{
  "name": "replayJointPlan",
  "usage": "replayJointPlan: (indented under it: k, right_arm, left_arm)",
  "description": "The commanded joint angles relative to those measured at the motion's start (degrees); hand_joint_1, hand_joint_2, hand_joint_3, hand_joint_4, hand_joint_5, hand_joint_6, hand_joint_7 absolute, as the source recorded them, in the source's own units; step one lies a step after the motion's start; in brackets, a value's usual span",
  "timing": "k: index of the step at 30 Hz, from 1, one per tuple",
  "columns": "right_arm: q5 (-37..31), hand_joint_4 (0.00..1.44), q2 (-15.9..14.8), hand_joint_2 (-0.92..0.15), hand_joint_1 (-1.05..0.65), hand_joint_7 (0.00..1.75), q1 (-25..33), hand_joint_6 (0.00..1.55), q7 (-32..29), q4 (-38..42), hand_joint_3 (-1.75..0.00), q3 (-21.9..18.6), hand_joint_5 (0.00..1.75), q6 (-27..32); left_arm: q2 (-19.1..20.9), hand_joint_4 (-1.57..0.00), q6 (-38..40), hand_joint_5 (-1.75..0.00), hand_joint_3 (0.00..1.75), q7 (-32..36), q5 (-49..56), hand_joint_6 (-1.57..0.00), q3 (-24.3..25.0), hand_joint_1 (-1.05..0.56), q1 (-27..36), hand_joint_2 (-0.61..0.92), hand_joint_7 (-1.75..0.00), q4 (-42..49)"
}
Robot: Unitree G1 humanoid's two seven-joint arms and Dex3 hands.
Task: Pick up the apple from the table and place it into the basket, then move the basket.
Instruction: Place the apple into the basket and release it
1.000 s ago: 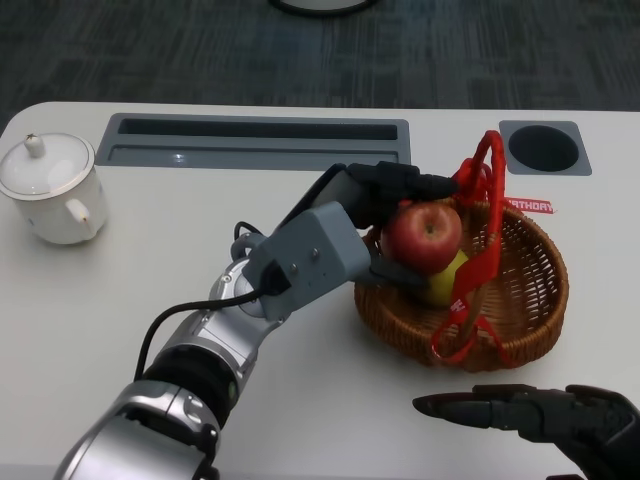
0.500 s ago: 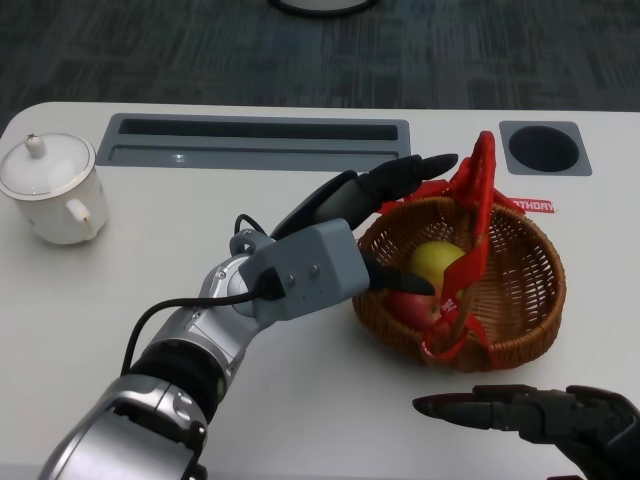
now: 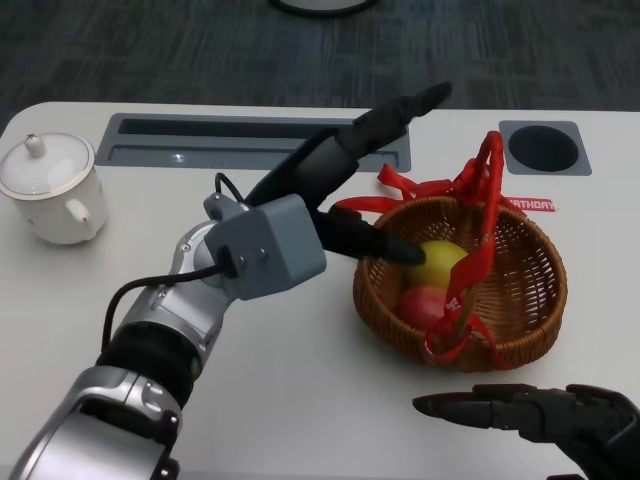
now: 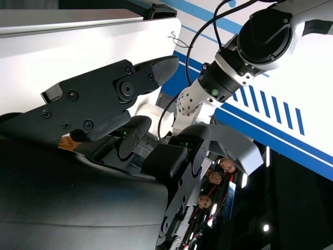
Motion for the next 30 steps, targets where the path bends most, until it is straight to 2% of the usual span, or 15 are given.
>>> replayJointPlan:
  k: [1, 9, 17, 23, 30]
  right_arm:
    - [0.2, 0.82, -0.9, -0.78, -0.37, 0.0, -0.6, 0.78, -0.2, 0.0, 0.0, -0.6, 0.0, -0.3]
    - [0.3, 0.81, -2.9, -0.78, -0.36, 0.0, -2.4, 0.77, -0.1, 1.9, 0.0, -3.0, 0.0, -2.8]
    - [1.5, 0.79, -4.5, -0.77, -0.37, 0.0, -0.7, 0.76, 0.1, 1.2, 0.0, -3.6, 0.0, -4.9]
    - [1.9, 0.78, -5.4, -0.77, -0.36, 0.0, -1.1, 0.75, -0.2, 2.1, 0.0, -4.2, 0.0, -5.3]
    - [1.1, 0.79, -5.3, -0.77, -0.38, 0.0, -3.6, 0.75, -0.6, 5.5, 0.0, -5.6, 0.0, -7.7]
  left_arm:
    - [2.4, -0.19, 1.2, -0.03, 0.0, -3.3, -3.0, -0.2, 1.2, -0.63, 3.8, 0.73, -0.03, -6.0]
    - [6.6, -0.3, 3.7, -0.04, 0.0, -8.1, -7.2, -0.3, 1.7, -0.57, 14.8, 0.74, -0.03, -21.8]
    - [11.5, -0.46, 4.2, -0.04, 0.0, -12.2, -14.1, -0.45, 3.4, -0.49, 30.8, 0.72, -0.04, -37.1]
    - [14.1, -0.62, 2.3, -0.06, 0.0, -12.2, -16.3, -0.59, 6.1, -0.41, 38.3, 0.69, -0.05, -43.9]
    - [15.9, -0.72, 1.6, -0.05, 0.0, -12.1, -18.0, -0.69, 8.9, -0.36, 44.0, 0.69, -0.05, -47.3]
